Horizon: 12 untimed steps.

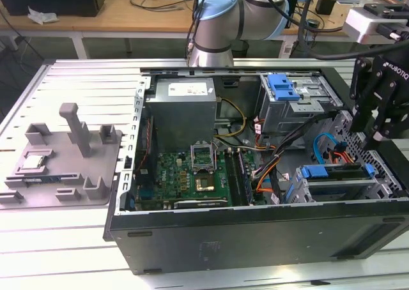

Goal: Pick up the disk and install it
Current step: 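Insert the second disk wire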

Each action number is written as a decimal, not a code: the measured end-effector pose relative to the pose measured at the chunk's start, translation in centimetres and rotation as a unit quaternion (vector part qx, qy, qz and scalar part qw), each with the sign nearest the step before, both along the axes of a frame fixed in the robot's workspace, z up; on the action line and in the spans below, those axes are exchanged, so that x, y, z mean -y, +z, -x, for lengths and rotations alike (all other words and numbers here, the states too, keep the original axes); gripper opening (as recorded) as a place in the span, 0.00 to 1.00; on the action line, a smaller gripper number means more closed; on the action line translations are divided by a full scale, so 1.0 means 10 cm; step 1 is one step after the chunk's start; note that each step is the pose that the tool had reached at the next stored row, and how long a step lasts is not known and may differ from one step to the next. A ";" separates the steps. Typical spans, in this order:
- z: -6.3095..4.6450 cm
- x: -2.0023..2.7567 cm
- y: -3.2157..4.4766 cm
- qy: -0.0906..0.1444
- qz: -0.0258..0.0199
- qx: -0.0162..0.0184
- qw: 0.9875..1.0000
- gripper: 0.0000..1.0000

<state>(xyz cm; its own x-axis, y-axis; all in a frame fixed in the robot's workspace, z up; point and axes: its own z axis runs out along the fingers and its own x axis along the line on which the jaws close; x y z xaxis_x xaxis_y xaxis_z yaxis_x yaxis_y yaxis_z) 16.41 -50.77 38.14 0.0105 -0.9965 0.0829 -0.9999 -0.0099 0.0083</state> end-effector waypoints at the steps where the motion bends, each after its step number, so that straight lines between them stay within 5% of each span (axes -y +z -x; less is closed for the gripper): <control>1: 0.01 -0.004 0.000 0.000 0.000 0.000 1.000 0.45; 3: 0.11 -0.016 0.000 -0.003 0.000 0.000 1.000 0.39; 12: 0.11 -0.042 -0.082 -0.029 0.000 0.001 1.000 0.39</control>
